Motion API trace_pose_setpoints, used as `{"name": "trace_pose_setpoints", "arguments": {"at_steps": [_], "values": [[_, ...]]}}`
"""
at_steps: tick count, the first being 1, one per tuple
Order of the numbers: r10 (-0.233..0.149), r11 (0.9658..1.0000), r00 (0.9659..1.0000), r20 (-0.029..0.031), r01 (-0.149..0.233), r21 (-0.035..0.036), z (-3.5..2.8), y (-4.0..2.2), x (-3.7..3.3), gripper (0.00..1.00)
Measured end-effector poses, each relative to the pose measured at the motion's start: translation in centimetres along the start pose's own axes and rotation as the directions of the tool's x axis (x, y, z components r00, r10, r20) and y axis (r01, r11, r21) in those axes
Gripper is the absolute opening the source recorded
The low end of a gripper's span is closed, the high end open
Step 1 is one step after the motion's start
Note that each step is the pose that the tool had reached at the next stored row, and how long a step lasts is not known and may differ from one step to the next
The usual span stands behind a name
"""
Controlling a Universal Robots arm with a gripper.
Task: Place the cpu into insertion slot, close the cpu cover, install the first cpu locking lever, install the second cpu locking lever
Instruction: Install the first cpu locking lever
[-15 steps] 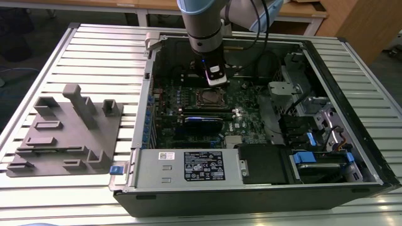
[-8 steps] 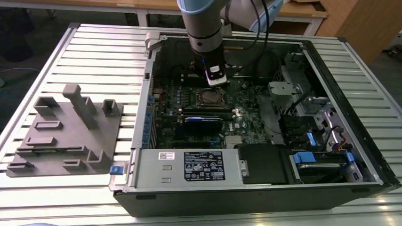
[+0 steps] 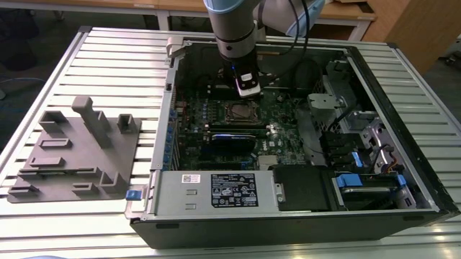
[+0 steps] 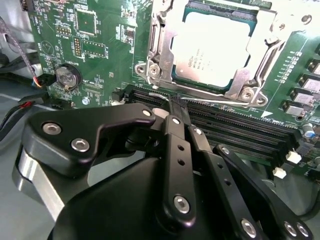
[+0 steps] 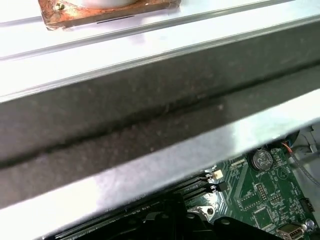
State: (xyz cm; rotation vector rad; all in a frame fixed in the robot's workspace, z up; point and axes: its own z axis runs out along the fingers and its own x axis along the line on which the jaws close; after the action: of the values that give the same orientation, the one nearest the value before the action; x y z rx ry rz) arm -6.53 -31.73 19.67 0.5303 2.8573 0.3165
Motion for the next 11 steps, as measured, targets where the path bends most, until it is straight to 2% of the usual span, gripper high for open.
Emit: {"name": "trace_pose_setpoints", "arguments": {"at_steps": [5, 11], "values": [[-0.001, 1.0000, 1.0000, 0.0011, 0.001, 0.0035, -0.01, -0.02, -0.01, 0.11], [-0.001, 1.0000, 1.0000, 0.0023, 0.001, 0.0044, 0.05, -0.11, -0.02, 0.11]]}}
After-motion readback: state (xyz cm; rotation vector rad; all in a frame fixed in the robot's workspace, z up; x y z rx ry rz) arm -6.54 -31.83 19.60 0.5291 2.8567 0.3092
